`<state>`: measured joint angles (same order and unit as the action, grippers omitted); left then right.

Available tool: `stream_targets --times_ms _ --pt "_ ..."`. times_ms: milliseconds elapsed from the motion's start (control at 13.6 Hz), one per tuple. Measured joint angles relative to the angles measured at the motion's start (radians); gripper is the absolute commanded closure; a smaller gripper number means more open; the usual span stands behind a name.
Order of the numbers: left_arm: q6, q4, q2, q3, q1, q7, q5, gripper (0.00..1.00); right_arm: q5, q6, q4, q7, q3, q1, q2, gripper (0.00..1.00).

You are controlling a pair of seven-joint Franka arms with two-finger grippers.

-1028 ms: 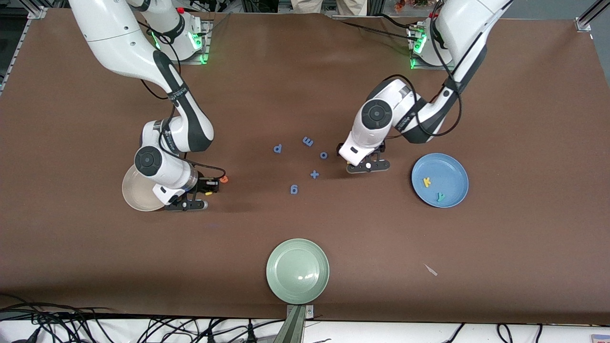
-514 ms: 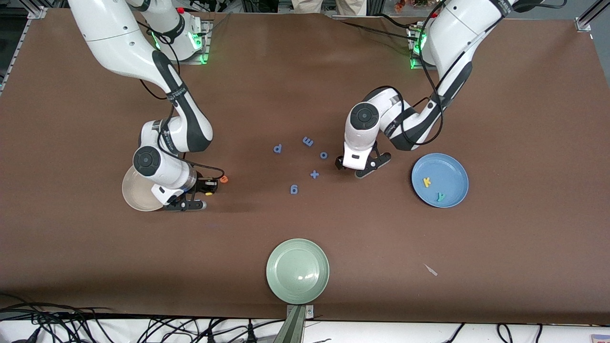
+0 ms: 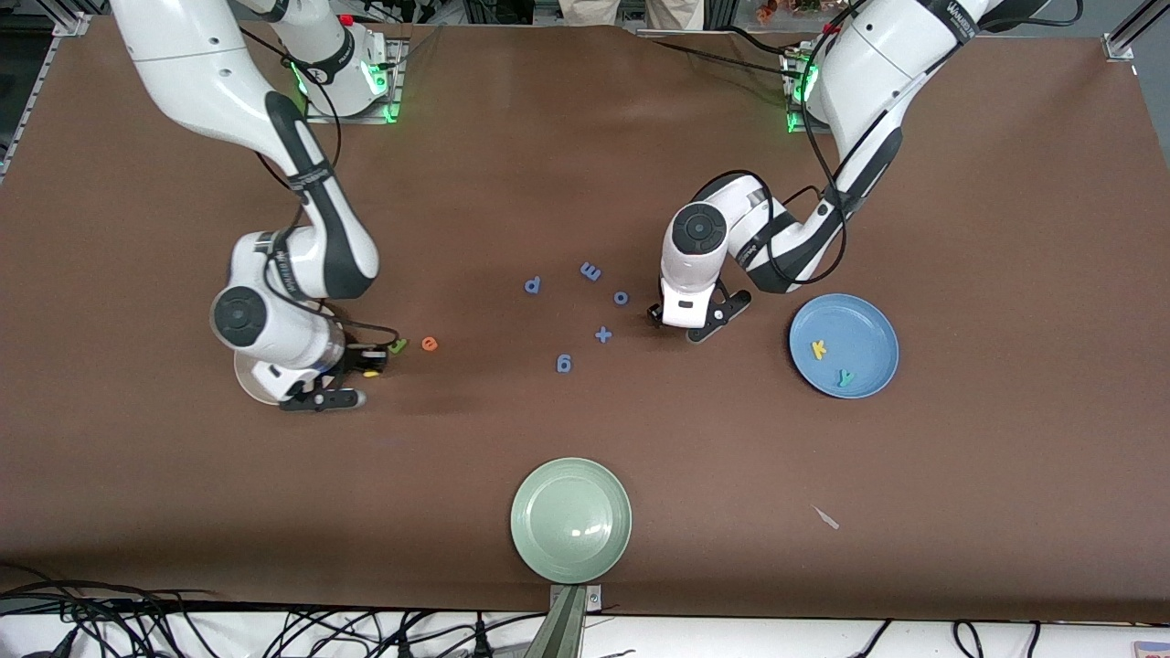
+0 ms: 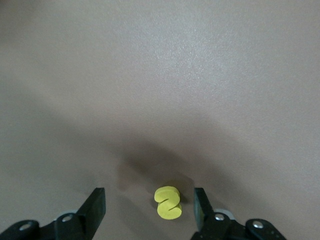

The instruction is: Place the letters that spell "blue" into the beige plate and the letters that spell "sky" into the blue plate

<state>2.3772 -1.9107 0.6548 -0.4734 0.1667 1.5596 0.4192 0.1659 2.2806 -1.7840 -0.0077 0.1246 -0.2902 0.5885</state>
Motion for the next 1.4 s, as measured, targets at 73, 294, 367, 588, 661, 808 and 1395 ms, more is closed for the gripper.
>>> stream_targets --times_ms 73,294,367,588,661,808,1395 --pt "0.001 0.000 0.002 0.000 0.000 0.000 0.000 0.61 0.000 -0.056 0.014 -0.021 0.028 0.002 -0.012 0.86" --pt "0.022 0.003 0.007 0.000 0.000 0.001 0.000 0.80 0.000 -0.153 0.010 -0.084 0.105 0.006 -0.047 0.61" --pt "0.023 0.003 0.007 -0.001 0.000 0.001 0.000 0.88 0.000 -0.150 -0.008 -0.105 0.122 0.008 -0.051 0.50" --pt "0.026 0.004 0.008 -0.001 0.000 0.001 0.000 0.95 0.001 -0.123 -0.054 -0.119 0.132 0.010 -0.052 0.39" --pt "0.026 0.004 0.008 -0.001 0.000 0.001 0.000 0.98 0.003 -0.121 -0.055 -0.114 0.131 0.007 -0.052 0.39" --pt "0.023 0.006 0.008 -0.001 0.000 -0.001 0.000 0.98 0.009 -0.120 -0.054 -0.076 0.125 -0.003 -0.057 0.39" --pt "-0.255 0.080 -0.056 -0.104 -0.182 -0.399 0.000 0.98 0.012 -0.019 -0.049 0.321 0.083 -0.153 -0.034 0.39"
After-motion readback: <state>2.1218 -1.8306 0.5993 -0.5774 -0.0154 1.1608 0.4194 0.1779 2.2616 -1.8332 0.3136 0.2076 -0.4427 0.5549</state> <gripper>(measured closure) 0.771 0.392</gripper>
